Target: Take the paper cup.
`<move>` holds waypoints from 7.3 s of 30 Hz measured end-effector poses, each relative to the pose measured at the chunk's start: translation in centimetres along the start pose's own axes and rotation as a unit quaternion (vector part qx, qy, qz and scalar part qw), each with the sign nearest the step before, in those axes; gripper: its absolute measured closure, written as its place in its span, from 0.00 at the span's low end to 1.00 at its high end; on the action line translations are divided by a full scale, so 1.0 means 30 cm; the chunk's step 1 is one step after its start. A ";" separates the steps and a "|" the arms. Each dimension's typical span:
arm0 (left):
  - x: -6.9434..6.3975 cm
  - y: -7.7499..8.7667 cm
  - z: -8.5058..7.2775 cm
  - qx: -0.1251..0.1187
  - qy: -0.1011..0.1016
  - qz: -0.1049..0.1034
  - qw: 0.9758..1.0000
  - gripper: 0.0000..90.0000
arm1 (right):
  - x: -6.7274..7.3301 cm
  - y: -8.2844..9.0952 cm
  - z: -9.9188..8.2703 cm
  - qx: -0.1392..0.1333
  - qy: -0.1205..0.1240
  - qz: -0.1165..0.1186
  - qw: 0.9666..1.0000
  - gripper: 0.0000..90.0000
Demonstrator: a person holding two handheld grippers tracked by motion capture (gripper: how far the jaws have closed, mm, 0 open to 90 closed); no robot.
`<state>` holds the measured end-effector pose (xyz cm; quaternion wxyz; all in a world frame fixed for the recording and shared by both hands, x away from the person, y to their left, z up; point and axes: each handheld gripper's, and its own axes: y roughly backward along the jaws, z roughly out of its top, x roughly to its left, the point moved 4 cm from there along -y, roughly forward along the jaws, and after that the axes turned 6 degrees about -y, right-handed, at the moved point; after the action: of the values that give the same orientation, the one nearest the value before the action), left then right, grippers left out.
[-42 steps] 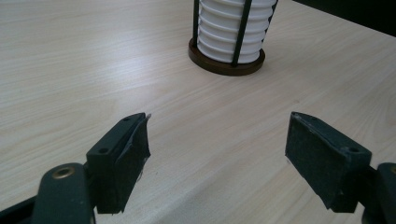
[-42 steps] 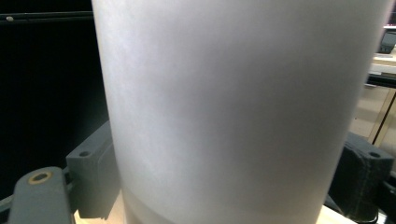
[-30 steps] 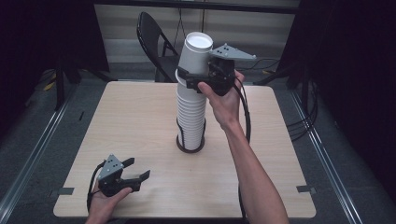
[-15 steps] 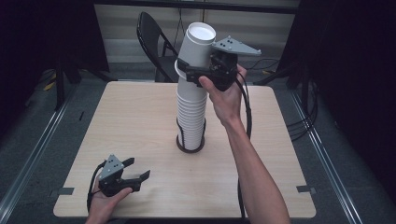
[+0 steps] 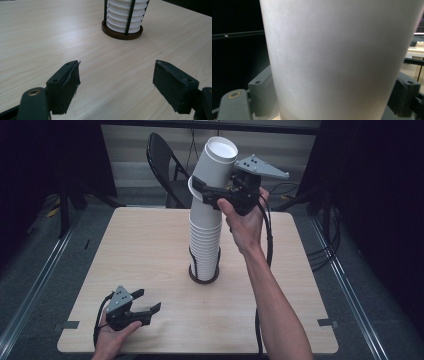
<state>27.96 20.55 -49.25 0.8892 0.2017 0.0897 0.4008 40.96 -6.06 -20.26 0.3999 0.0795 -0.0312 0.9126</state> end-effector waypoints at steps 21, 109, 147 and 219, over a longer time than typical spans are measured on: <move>-0.008 -0.009 0.001 -0.009 0.020 -0.011 1.000 0.24 | -0.055 0.122 0.049 -0.027 -0.008 -0.015 0.999 0.15; -0.195 -0.176 0.224 -0.094 -0.045 -0.096 0.990 0.51 | -0.041 0.342 -0.683 0.090 -0.195 -0.017 0.977 0.16; -0.263 -0.237 0.257 -0.141 -0.080 -0.098 0.982 0.67 | 0.036 0.358 -0.838 0.045 -0.386 0.046 0.920 0.16; -0.230 -0.187 0.205 -0.048 -0.086 -0.107 0.989 0.94 | -0.031 0.357 -0.791 0.074 -0.292 0.020 0.953 0.13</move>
<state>29.15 10.27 -46.12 0.9400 0.1816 0.0144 0.2884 30.86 -11.13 -43.72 0.3477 0.3713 -0.0808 0.8571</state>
